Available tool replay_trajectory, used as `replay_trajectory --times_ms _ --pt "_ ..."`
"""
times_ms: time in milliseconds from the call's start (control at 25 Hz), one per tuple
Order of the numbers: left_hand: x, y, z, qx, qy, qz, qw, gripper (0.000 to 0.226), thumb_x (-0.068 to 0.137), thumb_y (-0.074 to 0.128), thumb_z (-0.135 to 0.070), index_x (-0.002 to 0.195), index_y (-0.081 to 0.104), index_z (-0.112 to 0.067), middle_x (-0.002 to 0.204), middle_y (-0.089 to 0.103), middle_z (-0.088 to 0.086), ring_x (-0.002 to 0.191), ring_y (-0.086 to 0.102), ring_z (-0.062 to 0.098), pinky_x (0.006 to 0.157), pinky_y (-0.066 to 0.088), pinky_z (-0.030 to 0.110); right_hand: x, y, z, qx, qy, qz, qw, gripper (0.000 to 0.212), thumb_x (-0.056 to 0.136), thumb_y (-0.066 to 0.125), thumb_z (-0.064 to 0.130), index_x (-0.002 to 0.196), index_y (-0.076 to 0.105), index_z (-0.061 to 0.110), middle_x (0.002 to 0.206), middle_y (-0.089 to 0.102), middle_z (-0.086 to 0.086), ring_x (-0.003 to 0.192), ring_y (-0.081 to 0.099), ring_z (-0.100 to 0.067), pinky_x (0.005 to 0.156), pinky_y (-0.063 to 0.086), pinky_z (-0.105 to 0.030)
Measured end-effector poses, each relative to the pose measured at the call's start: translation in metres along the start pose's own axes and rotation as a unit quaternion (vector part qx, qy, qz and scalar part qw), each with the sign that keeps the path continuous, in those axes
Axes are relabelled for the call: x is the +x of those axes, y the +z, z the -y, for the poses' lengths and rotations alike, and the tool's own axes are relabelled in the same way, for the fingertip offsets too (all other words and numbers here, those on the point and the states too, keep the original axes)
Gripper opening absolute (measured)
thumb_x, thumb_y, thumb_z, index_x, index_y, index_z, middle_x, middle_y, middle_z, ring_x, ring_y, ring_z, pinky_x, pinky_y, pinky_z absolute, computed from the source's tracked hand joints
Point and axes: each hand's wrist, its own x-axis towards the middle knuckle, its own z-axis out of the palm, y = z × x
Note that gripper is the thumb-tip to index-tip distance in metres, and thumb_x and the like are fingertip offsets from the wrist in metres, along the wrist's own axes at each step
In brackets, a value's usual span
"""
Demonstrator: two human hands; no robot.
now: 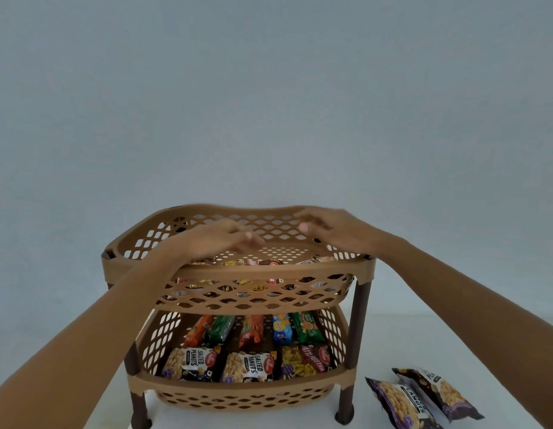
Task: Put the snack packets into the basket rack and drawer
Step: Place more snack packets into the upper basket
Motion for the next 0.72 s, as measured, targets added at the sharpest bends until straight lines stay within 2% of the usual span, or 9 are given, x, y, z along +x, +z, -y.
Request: replay_trajectory --times_ms 80,160,240,360,480,600,640,720 --pt "-0.011 0.009 -0.011 -0.025 0.062 -0.145 0.987 0.026 0.098 0.040 -0.028 0.099 0.066 -0.032 0.106 0.066 -0.018 0.105 0.061 0.004 0.096 0.046 0.030 -0.023 -0.002 0.005 0.035 -0.066 -0.203 0.976 0.025 0.094 0.052 0.029 0.118 0.060 0.025 0.112 0.066 0.006 0.100 0.060 -0.007 0.079 0.046 -0.012" --pt "-0.029 0.029 -0.031 -0.061 0.129 -0.256 0.956 0.027 0.096 0.042 -0.027 0.091 0.067 -0.036 0.094 0.067 -0.025 0.094 0.063 -0.006 0.084 0.048 0.018 -0.052 0.002 0.007 0.033 -0.115 -0.311 0.943 0.018 0.092 0.056 0.020 0.107 0.065 0.024 0.098 0.068 0.009 0.090 0.062 -0.005 0.075 0.048 -0.013" --pt "-0.047 0.062 -0.050 -0.084 0.199 -0.293 0.931 0.026 0.095 0.043 -0.028 0.089 0.068 -0.034 0.090 0.068 -0.025 0.090 0.063 -0.008 0.076 0.048 0.010 -0.081 0.013 0.004 0.024 -0.122 -0.381 0.916 0.018 0.090 0.058 0.013 0.102 0.065 0.025 0.092 0.067 0.012 0.084 0.060 -0.006 0.071 0.046 -0.012" --pt "-0.059 0.125 -0.068 -0.042 0.267 -0.262 0.926 0.023 0.094 0.045 -0.023 0.089 0.067 -0.024 0.088 0.067 -0.018 0.087 0.062 -0.003 0.076 0.047 0.009 -0.125 0.038 -0.015 -0.019 -0.086 -0.447 0.890 0.017 0.089 0.059 0.008 0.098 0.064 0.021 0.089 0.064 0.011 0.076 0.057 -0.007 0.066 0.043 -0.011" --pt "-0.054 0.194 -0.069 -0.026 0.248 -0.160 0.955 0.023 0.093 0.044 -0.023 0.090 0.066 -0.020 0.091 0.064 -0.011 0.085 0.058 0.001 0.077 0.049 0.019 -0.163 0.067 -0.056 -0.031 -0.010 -0.475 0.879 0.012 0.089 0.058 0.008 0.095 0.065 0.014 0.087 0.064 0.005 0.070 0.054 -0.007 0.061 0.044 -0.014" --pt "-0.034 0.253 -0.063 -0.006 0.214 -0.081 0.973 0.024 0.093 0.043 -0.025 0.097 0.066 -0.020 0.104 0.061 -0.010 0.091 0.058 0.003 0.081 0.051 0.026 -0.191 0.095 -0.107 -0.025 0.099 -0.455 0.885 0.017 0.087 0.059 0.002 0.095 0.064 0.017 0.086 0.063 0.003 0.068 0.055 -0.006 0.059 0.043 -0.015" --pt "-0.025 0.270 -0.062 0.013 0.208 -0.068 0.976 0.024 0.093 0.043 -0.027 0.101 0.065 -0.020 0.109 0.060 -0.010 0.095 0.058 0.003 0.082 0.052 0.028 -0.198 0.103 -0.125 -0.024 0.142 -0.435 0.889 0.018 0.086 0.059 0.003 0.097 0.063 0.017 0.089 0.064 0.001 0.071 0.057 -0.007 0.061 0.046 -0.019" --pt "-0.007 0.297 -0.061 0.065 0.194 -0.043 0.978 0.027 0.092 0.044 -0.028 0.111 0.062 -0.022 0.122 0.057 -0.010 0.107 0.055 0.008 0.086 0.051 0.031 -0.209 0.118 -0.161 -0.017 0.232 -0.370 0.900 0.021 0.087 0.060 0.009 0.106 0.061 0.016 0.104 0.063 -0.005 0.089 0.061 -0.020 0.072 0.050 -0.031"
